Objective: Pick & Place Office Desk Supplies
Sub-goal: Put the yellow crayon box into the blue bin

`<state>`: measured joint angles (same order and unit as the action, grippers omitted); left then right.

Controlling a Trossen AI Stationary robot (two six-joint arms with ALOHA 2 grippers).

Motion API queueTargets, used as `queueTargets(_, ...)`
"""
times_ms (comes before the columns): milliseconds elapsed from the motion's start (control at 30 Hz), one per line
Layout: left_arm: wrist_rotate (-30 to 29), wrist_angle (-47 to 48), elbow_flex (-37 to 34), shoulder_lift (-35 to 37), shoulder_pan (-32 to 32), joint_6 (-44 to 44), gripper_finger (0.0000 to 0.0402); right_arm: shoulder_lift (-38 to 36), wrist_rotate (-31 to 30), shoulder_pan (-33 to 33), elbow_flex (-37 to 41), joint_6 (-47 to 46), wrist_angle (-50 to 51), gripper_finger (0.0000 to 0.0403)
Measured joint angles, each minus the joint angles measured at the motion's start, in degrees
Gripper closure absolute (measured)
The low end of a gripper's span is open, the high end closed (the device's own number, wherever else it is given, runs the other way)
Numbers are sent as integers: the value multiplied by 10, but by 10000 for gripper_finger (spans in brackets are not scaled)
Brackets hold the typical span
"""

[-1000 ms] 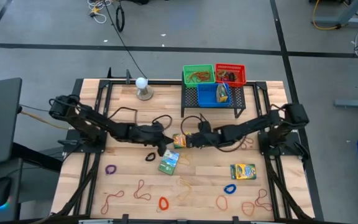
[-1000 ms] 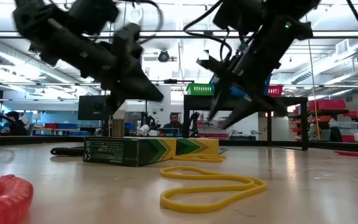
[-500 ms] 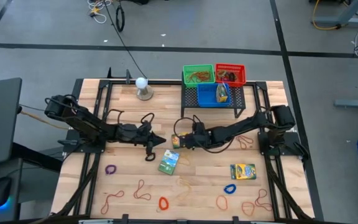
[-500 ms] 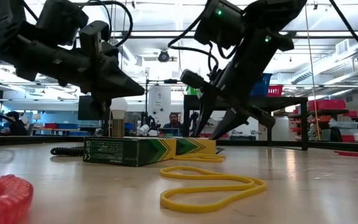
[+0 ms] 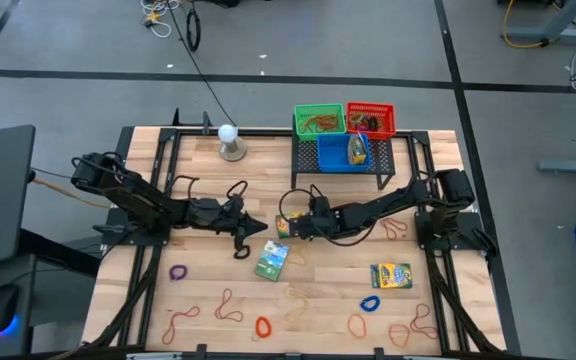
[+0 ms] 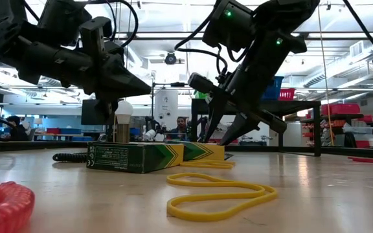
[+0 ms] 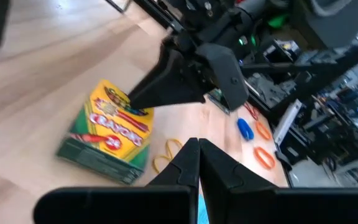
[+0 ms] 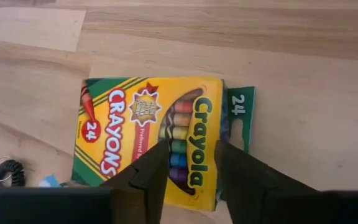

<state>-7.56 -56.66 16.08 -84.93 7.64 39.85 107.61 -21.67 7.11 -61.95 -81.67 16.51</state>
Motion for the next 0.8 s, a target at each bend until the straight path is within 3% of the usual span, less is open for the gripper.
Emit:
queueTargets(167, 26, 0, 0, 0, 0, -6, 393, 0, -13, 0, 0, -2, 1, 234)
queueTargets(433, 43, 7, 0, 0, 0, -18, 393, 0, -18, 1, -1, -7, 4, 231)
queueTargets(667, 43, 12, 0, 0, 0, -24, 393, -2, -21, 1, -59, 0, 131, 231)
queueTargets(800, 42, 12, 0, 0, -2, -34, 393, -3, -23, 0, -60, 0, 145, 231)
